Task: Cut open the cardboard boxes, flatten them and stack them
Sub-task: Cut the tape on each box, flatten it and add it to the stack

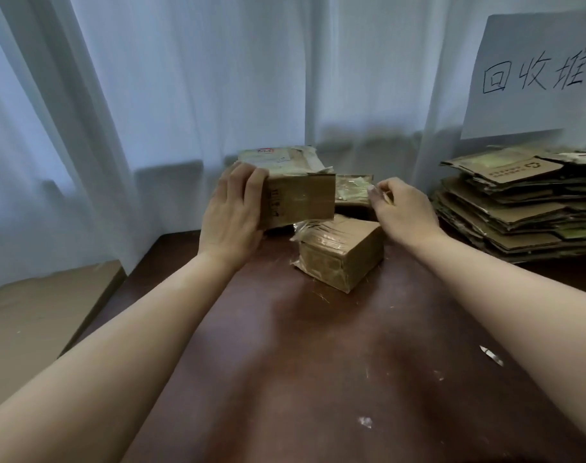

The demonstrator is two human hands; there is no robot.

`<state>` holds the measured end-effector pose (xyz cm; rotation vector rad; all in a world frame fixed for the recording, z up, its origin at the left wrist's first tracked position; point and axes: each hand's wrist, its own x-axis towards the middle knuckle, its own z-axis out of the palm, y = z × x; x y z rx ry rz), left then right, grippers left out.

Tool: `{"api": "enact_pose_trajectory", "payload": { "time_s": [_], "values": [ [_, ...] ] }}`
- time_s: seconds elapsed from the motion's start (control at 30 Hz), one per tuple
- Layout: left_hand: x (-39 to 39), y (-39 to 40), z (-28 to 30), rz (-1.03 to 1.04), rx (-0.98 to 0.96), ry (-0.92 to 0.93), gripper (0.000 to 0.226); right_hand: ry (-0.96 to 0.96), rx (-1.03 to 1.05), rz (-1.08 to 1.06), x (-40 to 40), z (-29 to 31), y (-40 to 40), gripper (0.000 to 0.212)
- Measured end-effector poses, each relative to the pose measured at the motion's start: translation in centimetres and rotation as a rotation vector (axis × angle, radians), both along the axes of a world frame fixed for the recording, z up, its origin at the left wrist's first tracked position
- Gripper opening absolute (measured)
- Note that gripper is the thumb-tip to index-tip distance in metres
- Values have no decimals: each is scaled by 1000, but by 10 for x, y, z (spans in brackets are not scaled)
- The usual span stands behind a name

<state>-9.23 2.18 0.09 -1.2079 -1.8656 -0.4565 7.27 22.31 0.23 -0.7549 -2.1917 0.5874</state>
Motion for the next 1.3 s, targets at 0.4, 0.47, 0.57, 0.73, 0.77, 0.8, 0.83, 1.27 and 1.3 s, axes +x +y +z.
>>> {"api": "enact_pose_trajectory", "payload": {
  "time_s": [0.4,0.47,0.57,0.73,0.77,0.8,0.83,1.27,1.3],
  "values": [
    [96,36,42,-92,-98,142,101,493,-616,238,60,60,-17,62],
    [109,41,43,-128,-153,171,108,510,-681,138,71,61,-9,35],
    [124,47,43,-221,-217,164,116,502,-712,-6,86,55,8,26],
    [127,52,51,-262,-285,36,124,512,-801,-44,112,41,30,33],
    [125,52,52,-262,-317,-4,128,529,-826,-32,116,39,34,35],
    [125,53,52,-267,-343,-52,129,546,-844,-22,120,38,39,33],
    [125,54,50,-282,-355,-105,127,557,-853,-17,123,36,42,29],
    [135,89,26,-286,-397,-258,100,180,-450,-219,159,4,70,26],
    [134,92,23,-273,-395,-273,101,164,-426,-217,161,4,70,31]
  ]
}}
